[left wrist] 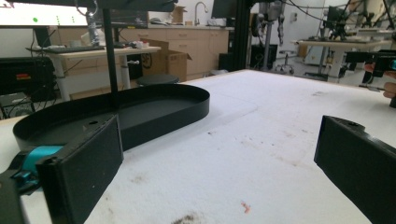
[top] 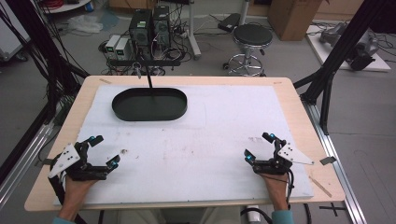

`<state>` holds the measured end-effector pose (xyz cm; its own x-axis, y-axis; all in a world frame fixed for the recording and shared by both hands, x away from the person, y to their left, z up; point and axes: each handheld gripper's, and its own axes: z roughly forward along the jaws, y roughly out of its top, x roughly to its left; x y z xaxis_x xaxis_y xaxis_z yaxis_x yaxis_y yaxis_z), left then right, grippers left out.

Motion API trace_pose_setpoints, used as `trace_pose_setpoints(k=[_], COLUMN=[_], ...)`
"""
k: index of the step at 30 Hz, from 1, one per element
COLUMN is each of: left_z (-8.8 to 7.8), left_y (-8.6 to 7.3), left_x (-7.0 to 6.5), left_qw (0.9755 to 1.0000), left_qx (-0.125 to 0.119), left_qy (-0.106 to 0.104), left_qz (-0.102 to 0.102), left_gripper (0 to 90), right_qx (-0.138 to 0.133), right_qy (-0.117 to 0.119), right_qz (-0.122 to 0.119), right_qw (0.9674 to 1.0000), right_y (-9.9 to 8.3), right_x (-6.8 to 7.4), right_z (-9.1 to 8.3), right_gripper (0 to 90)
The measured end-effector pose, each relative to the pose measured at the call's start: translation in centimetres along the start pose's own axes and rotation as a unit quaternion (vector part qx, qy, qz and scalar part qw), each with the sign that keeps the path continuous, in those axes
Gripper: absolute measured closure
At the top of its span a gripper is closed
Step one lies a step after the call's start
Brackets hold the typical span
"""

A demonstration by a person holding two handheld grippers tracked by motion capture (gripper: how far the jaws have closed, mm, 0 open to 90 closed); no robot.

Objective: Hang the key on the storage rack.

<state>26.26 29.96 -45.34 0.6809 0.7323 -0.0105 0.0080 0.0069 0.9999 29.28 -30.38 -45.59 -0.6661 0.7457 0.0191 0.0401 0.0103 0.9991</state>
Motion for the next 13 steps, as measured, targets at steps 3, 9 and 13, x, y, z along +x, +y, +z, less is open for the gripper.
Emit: trace_pose_setpoints(k=[3,9,13], left_z=[-0.28,-0.22,-0.22], left_y=[-0.35,-0.36,-0.37], left_x=[0.06,0.04,-0.04], left_qw=[1.0000,1.0000,0.9999], left_qx=[-0.009,-0.004,-0.004], left_qy=[-0.001,0.006,0.009], left_qz=[-0.002,0.000,0.000], left_gripper=[1.7,1.7,1.7], right_qx=[0.001,0.003,0.000], right_qy=[0.000,-0.001,-0.004], right_qz=[0.001,0.000,0.001], right_qw=[1.0000,1.0000,1.0000], right_y=[0.00,0.00,0.00], right_x=[0.00,0.04,-0.01], right_z=[0.02,0.04,0.05], right_gripper=[0.7,0.7,0.7])
